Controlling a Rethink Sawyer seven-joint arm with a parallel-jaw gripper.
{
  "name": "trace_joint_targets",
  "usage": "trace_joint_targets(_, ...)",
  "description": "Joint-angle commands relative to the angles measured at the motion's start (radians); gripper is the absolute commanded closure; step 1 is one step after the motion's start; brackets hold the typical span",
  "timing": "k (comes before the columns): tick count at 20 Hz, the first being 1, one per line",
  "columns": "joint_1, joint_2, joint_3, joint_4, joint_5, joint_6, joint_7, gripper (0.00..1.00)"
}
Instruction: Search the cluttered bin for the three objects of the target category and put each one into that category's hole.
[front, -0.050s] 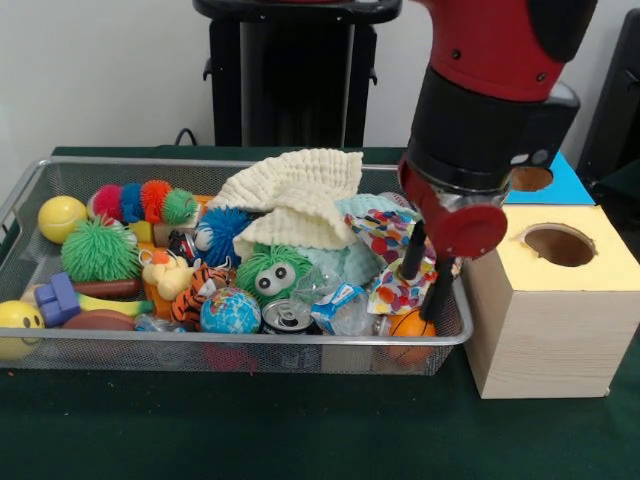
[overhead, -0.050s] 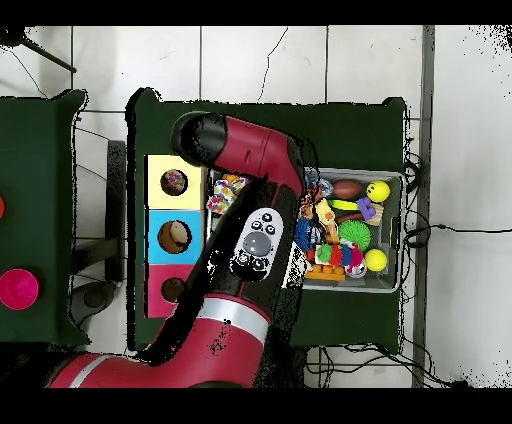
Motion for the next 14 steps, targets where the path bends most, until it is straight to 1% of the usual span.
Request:
trace_joint_targets(1, -0.026, 0.086, 0.138, 0.117, -0.03, -0.032, 0.028, 0.0)
trace_joint_targets(4, -0.037, 0.083, 0.157, 0.14, -0.02, -0.056, 0.016, 0.0)
trace_joint_targets(7, -0.009, 0.075, 0.156, 0.156, -0.007, -0.064, 0.058, 0.0)
trace_joint_targets(9, 0.011, 0.054, 0.155, 0.174, 0.003, -0.051, 0.086, 0.0)
trace_joint_targets(11, 0.042, 0.02, 0.144, 0.2, 0.012, -0.019, 0.119, 0.0)
trace_joint_targets(14, 0.072, -0.031, 0.143, 0.247, 0.031, 0.008, 0.144, 0.0)
